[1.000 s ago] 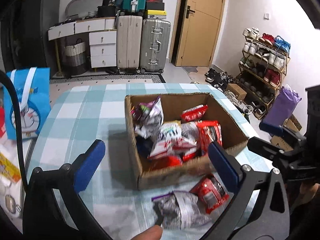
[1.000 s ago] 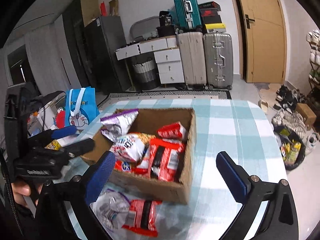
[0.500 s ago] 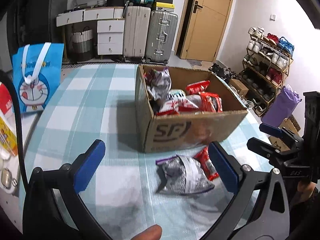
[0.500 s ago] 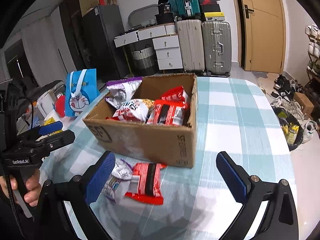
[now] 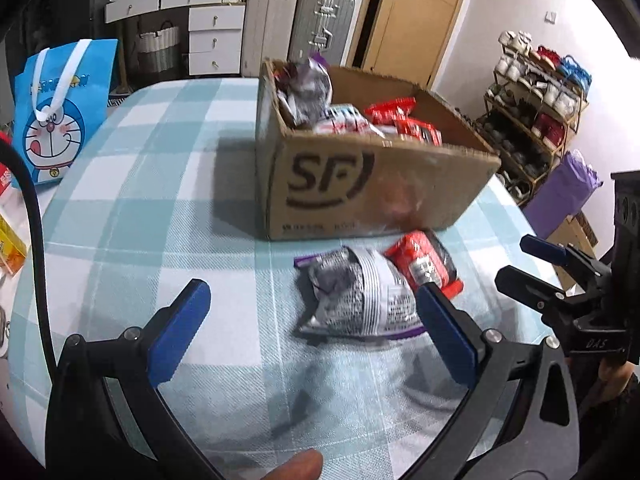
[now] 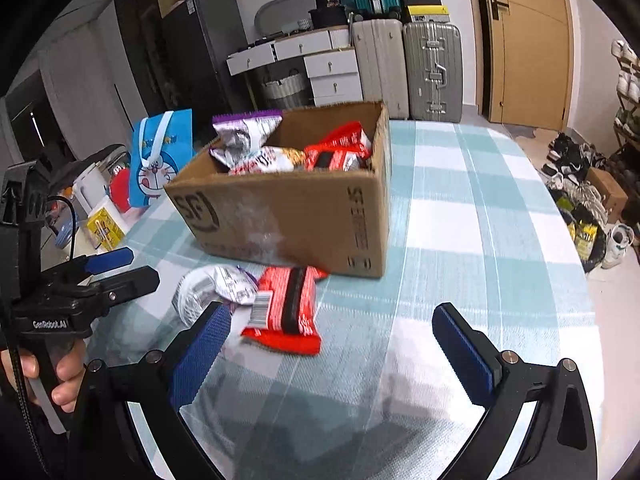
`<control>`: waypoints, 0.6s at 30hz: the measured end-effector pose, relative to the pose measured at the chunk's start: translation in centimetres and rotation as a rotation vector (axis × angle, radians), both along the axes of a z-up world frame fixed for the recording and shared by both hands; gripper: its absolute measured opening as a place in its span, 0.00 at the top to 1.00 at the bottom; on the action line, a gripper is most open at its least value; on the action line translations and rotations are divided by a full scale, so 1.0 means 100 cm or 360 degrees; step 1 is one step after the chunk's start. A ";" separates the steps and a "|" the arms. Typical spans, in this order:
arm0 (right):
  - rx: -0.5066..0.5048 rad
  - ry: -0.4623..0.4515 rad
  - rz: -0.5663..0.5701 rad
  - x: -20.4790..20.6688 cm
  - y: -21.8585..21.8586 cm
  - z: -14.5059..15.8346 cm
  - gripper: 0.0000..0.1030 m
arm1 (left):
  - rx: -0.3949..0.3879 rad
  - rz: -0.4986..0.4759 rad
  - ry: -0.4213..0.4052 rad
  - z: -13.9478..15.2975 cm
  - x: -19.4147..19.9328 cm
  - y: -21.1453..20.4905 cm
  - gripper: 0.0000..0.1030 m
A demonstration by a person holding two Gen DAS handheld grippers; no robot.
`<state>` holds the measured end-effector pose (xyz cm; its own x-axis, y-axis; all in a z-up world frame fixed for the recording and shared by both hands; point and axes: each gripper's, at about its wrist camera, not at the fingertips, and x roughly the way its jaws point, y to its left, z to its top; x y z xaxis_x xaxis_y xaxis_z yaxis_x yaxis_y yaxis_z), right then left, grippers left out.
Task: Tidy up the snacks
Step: 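Grasp the silver-white bag with the left gripper while the right gripper grasps the red bar pack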
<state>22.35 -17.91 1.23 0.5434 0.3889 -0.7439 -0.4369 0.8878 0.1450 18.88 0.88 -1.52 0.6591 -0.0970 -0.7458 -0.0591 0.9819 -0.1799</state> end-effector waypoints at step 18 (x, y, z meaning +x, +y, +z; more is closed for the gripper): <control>-0.0043 0.0100 -0.0034 -0.004 -0.005 -0.031 0.00 | 0.0014 -0.0020 0.0125 -0.028 0.036 -0.022 0.00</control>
<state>21.99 -18.40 -1.90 0.5032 0.3568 -0.7871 -0.4083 0.9009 0.1474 22.44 -1.33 -4.36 0.5973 -0.0980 -0.7960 -0.0602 0.9842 -0.1664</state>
